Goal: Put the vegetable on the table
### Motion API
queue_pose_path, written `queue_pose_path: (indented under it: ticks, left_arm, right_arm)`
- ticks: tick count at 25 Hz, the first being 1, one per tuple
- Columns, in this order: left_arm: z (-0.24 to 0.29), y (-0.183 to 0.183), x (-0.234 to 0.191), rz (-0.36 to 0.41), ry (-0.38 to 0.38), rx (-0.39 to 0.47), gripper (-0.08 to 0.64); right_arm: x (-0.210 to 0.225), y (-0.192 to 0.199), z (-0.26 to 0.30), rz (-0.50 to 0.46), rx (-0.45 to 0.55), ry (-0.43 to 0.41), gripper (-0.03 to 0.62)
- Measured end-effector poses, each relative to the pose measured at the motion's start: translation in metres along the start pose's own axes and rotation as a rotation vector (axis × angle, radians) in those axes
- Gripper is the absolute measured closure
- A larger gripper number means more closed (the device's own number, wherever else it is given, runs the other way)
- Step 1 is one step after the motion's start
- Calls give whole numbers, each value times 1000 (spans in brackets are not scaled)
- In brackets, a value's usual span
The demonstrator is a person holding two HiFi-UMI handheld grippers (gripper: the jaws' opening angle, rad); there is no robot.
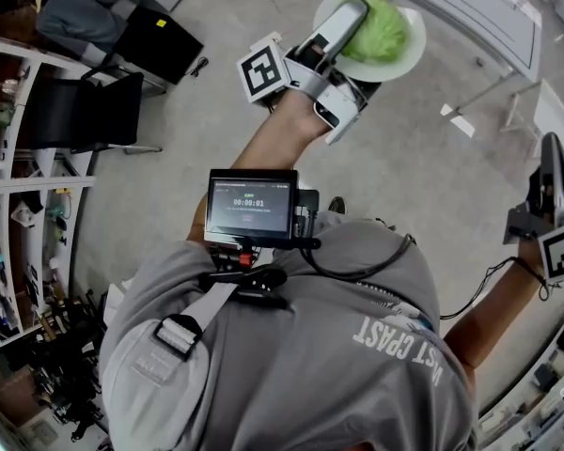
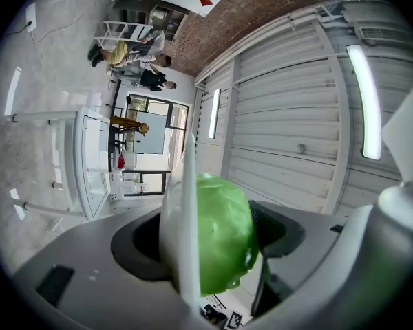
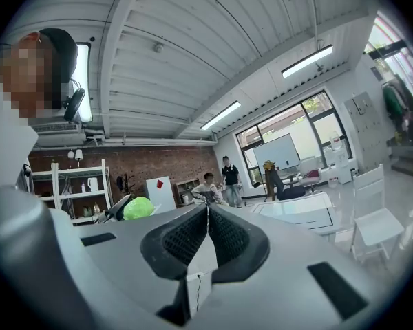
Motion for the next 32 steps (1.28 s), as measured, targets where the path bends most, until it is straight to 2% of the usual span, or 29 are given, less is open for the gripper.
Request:
queue_pose_path:
  ticks: [7, 11, 16, 21, 32]
  left_arm:
    - [3, 5, -3, -27, -4, -18, 218]
    - [-2, -6, -1, 17, -9, -13, 218]
    - [0, -7, -1, 24, -20, -11, 217]
    - [7, -13, 6, 48, -9, -8, 218]
    - [9, -21, 11, 36, 31, 31, 218]
  right_arm:
    - [-3, -4, -1, -8, 14, 25, 584]
    - [-11, -4, 10, -38, 13, 3, 584]
    - [-9, -7, 19, -54, 34, 6, 586]
    - [-12, -10, 29, -76, 49, 4, 586]
    - [-28, -28, 45, -129, 45, -25, 586]
Point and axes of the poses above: the fingertips, and each gripper's own axes: z forward along the fingers, x to its right, y out of its underside, the point moved 1 cm from there along -z, backward along the fingers, and after that the axes turned 11 degrees about y, right-handed, at the moved point
